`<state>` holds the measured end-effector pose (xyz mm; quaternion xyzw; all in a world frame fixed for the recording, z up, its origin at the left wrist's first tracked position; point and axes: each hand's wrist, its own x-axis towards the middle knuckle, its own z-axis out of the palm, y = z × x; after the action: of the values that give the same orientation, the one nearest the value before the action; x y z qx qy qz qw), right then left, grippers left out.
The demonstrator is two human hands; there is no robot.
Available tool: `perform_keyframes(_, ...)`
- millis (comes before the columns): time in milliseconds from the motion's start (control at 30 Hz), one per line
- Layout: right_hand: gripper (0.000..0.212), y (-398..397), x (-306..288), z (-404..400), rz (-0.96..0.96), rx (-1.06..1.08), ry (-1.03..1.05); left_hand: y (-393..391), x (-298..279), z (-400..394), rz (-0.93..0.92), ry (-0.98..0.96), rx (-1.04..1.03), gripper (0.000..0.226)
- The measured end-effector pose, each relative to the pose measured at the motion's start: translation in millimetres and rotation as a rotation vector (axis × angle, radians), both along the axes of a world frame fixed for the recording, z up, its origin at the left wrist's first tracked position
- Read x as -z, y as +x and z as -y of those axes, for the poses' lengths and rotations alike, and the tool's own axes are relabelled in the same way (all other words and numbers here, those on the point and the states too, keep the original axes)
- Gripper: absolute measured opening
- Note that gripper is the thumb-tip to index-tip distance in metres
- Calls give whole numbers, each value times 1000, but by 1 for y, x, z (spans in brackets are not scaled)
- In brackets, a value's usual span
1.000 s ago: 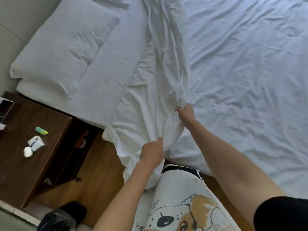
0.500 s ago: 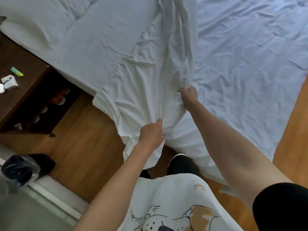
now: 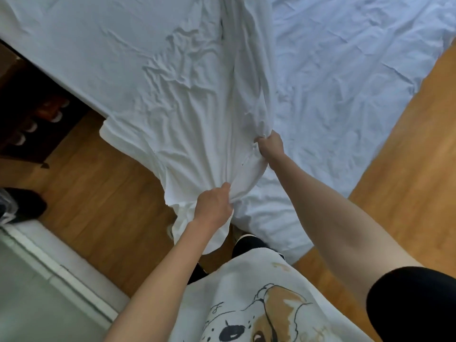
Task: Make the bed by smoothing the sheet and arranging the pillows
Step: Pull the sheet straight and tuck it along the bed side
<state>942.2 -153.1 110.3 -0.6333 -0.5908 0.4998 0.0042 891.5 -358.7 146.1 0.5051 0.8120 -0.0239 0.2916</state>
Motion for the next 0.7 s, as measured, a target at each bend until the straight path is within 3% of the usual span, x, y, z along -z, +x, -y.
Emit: perform_keyframes(700, 41, 282, -5, 36, -62, -29, 55, 291, -6, 46, -132, 95, -91, 17)
